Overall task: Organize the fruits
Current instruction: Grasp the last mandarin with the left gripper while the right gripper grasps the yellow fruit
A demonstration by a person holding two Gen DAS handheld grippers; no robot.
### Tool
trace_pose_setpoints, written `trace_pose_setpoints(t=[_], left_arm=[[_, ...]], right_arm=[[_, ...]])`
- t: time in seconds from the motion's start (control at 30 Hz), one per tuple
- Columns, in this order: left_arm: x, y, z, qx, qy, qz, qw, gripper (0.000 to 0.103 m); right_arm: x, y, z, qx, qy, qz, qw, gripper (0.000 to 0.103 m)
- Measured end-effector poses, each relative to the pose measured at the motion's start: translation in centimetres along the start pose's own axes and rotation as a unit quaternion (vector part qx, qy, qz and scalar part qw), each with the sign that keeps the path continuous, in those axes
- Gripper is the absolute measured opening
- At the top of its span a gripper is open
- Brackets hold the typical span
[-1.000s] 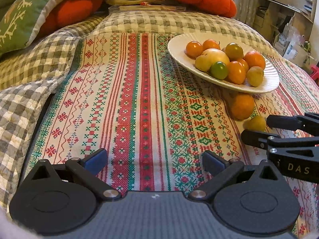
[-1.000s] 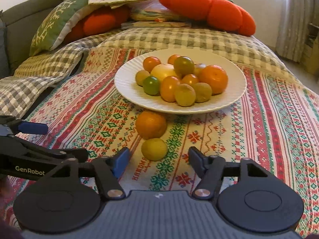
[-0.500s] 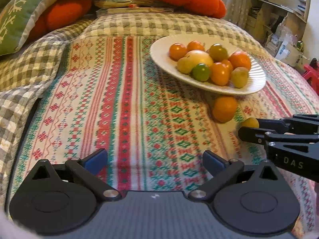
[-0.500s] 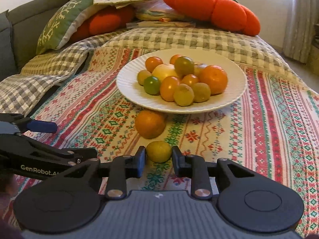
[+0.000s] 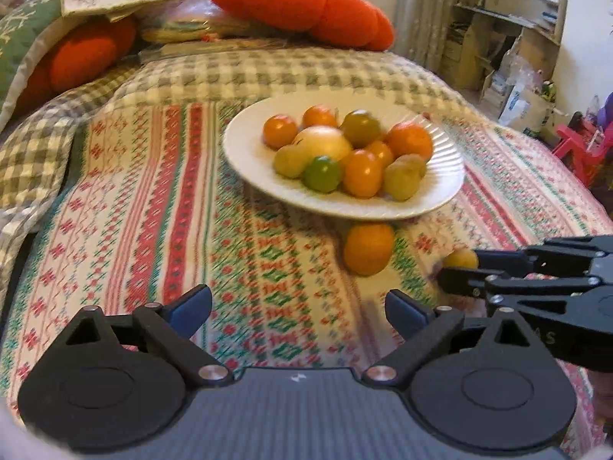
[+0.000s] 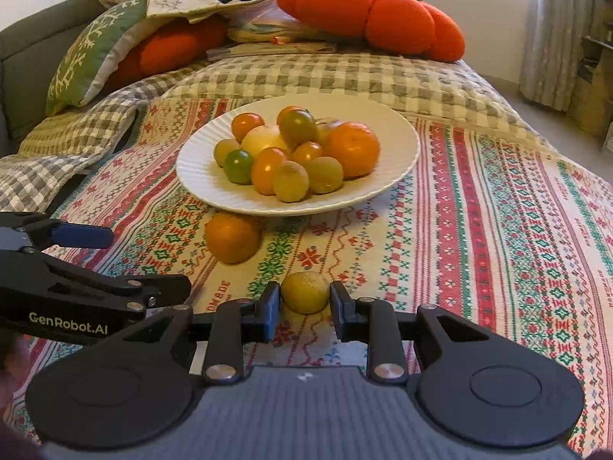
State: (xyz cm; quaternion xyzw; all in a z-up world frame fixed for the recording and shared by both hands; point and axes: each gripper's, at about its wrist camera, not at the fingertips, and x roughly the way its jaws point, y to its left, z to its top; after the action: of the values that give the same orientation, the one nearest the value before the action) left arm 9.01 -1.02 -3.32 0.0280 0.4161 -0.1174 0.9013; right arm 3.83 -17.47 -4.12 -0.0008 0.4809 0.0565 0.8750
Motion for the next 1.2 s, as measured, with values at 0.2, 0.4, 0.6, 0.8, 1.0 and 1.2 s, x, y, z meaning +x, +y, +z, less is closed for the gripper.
trace_pose_setpoints(t=[0.2, 0.4, 0.6, 0.8, 1.0, 1.2], left_arm=[[0.5, -0.9, 0.7, -0.015, -0.004, -0.041, 0.999, 0.07], [1.1, -1.3, 0.9, -0.021, -0.006, -0.055, 0.9983, 0.057], [1.4, -1.5, 1.2, -0.023, -0.005, -0.062, 0.9978, 0.047], [1.6, -2.1, 1.3, -0.015, -0.007, -0.064, 0.9978, 0.034], [1.5, -2.4, 1.4, -0.003, -0.004, -0.053, 0.9986, 0.018], [1.3, -2.1, 1.3, -0.004, 0.003, -0.058, 0.9983, 0.017]], right_arm=[[-0.2, -0.8, -0.1, 0.006, 0.0, -0.002, 1.0, 0.025], [-0.3, -1.1, -0.2, 0.011, -0.001, -0.003, 1.0, 0.025], [-0.3, -1.1, -0.2, 0.012, -0.002, -0.006, 1.0, 0.025], [-0.4, -1.0, -0.2, 0.01, 0.0, -0.009, 1.0, 0.025], [-0.4, -1.0, -0.2, 0.009, 0.0, -0.009, 1.0, 0.025], [-0.6, -1.1, -0.3, 0.015, 0.001, -0.01, 1.0, 0.025]])
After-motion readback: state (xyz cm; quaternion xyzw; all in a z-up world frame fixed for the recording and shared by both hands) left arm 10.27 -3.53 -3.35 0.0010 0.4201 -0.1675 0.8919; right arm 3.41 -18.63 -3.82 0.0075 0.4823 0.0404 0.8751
